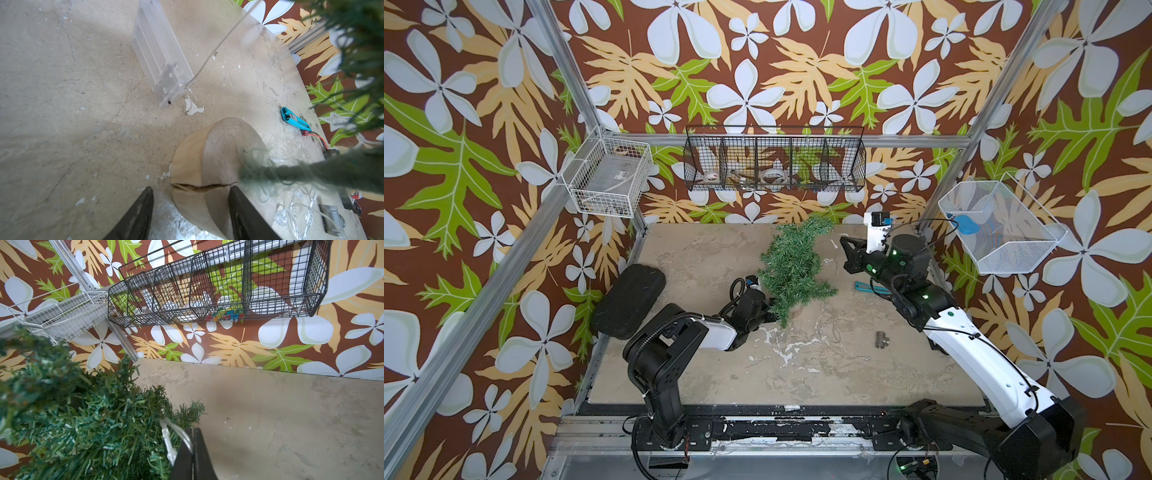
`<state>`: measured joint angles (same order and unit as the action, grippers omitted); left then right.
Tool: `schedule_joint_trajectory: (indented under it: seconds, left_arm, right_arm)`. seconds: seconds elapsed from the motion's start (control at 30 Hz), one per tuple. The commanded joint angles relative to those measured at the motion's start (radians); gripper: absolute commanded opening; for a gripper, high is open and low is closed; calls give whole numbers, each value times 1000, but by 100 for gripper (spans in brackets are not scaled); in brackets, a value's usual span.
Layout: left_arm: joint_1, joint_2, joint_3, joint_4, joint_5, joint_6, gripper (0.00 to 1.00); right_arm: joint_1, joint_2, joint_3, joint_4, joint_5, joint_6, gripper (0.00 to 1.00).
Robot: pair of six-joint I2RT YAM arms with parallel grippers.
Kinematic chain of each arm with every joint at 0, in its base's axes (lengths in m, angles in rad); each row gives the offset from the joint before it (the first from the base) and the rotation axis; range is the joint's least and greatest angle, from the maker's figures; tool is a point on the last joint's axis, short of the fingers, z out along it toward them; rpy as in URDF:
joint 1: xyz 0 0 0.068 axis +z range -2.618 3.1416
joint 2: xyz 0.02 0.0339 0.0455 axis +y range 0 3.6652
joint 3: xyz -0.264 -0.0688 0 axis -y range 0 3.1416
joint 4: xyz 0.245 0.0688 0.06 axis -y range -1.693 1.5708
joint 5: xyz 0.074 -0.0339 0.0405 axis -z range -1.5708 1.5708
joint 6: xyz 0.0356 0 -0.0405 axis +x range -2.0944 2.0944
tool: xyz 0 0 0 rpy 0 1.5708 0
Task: Remove string lights from the small christmas tree
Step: Remove the light string from the Christmas tree.
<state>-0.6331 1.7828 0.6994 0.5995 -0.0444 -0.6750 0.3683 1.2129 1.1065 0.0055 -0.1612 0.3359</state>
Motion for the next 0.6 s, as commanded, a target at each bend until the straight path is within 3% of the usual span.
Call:
schedule_joint_trajectory:
  seconds: [0.0,0.2,0.33,0.57]
  left_arm:
    - [0,18,-9,-145,-7,23,59]
    - [0,8,-12,-153,-11,31,59]
    - [0,5,-14,-147,-2,31,59]
    - [0,2,-38,-111,10,20,58]
  right_arm:
    - [1,38,38,8,13,-27,0]
    - [-75,174,122,27,18,-9,0]
    - [-141,276,186,60,-56,47,0]
    - [-151,475,434,23,-169,117,0]
